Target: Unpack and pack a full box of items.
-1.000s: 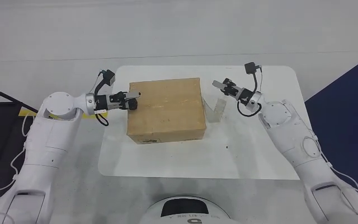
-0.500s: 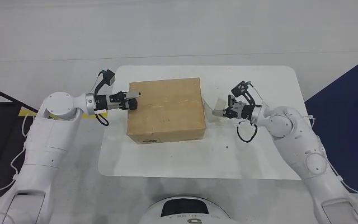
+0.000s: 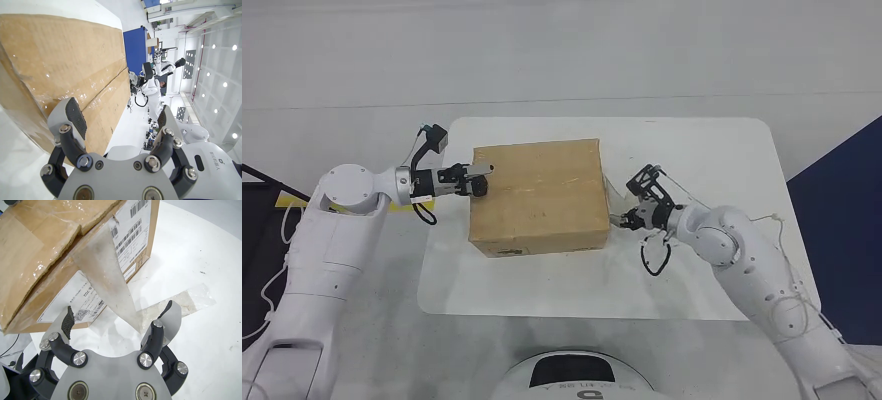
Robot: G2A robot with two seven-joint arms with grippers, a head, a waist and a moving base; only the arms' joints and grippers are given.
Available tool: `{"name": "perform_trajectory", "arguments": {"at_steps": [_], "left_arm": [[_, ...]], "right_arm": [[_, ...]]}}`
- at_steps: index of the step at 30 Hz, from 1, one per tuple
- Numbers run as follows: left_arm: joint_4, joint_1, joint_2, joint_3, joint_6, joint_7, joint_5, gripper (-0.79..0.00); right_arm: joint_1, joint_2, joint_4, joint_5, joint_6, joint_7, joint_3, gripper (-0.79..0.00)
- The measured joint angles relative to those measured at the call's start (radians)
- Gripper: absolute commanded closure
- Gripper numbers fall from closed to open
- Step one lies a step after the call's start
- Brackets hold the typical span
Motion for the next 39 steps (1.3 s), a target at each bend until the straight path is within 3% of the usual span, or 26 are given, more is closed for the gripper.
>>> {"name": "perform_trajectory", "arguments": {"at_steps": [11,20,30,39], "left_arm": [[0.0,0.0,0.0,0.0,0.0,0.0,0.0,-0.785],[0.0,0.0,0.0,0.0,0.0,0.0,0.0,-0.785],[0.0,0.0,0.0,0.0,0.0,0.0,0.0,-0.785],[0.0,0.0,0.0,0.0,0.0,0.0,0.0,-0.785]], "right_arm": [[0.024,-0.037,0.081,0.182,0.095,-0.204,0.005,-0.785],[-0.022,-0.053,0.021,0.142,0.231,-0.377,0.019,-0.785],[-0.088,-0.05,-0.049,0.102,0.256,-0.398,0.076,-0.785],[-0.105,-0.061,-0.174,-0.076,0.433,-0.374,0.05,-0.785]]}}
